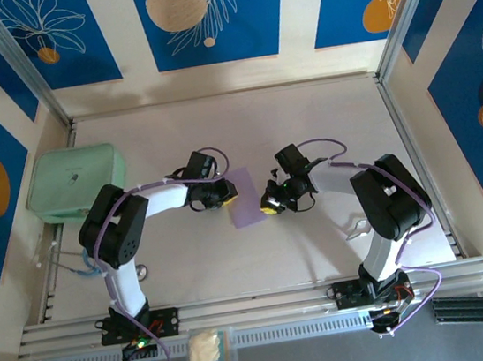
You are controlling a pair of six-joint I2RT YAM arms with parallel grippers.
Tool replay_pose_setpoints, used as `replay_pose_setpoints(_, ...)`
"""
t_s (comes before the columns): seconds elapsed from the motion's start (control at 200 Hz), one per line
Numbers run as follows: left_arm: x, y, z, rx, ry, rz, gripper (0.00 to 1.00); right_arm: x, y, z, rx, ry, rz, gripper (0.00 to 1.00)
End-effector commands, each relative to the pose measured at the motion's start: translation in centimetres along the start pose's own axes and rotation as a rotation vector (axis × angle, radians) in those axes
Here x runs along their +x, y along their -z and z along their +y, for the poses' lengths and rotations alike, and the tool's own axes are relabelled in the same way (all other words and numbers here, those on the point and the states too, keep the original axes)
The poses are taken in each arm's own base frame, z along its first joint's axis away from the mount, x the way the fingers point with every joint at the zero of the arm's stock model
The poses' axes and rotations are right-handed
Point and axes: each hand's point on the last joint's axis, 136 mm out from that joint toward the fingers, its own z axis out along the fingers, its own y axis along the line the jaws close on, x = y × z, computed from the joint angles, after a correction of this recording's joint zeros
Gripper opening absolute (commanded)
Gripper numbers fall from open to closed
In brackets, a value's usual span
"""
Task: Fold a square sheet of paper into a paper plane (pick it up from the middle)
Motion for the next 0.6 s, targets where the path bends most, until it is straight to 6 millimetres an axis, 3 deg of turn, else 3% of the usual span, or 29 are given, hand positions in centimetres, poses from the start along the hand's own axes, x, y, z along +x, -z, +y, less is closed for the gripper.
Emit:
replay_pose_setpoints(0.0, -2.1, 2.8, -2.0, 0.005, -0.121, -0.090, 0.29, 0.8, 0.7, 0.5, -0.020, -0.007, 0.030, 0.00)
replay_pose_setpoints(0.07, -2.7, 3.0, -1.7, -0.010, -0.129, -0.102, 0.30, 0.8, 0.8, 0.5, -0.021, -0.007, 0.028, 0.00)
replay_pose_setpoints(0.34, -3.2, 0.7, 1.1, -0.039, -0.058, -0.048, 0.24, 0.7, 1.1, 1.1, -0.035, 0.001, 0.021, 0.00)
replay_pose_setpoints(0.595, -2.4, -0.7, 2.1, -0.045, -0.039, -0.001, 0.21, 0.7, 1.0, 2.7, -0.079, 0.059, 0.033, 0.00)
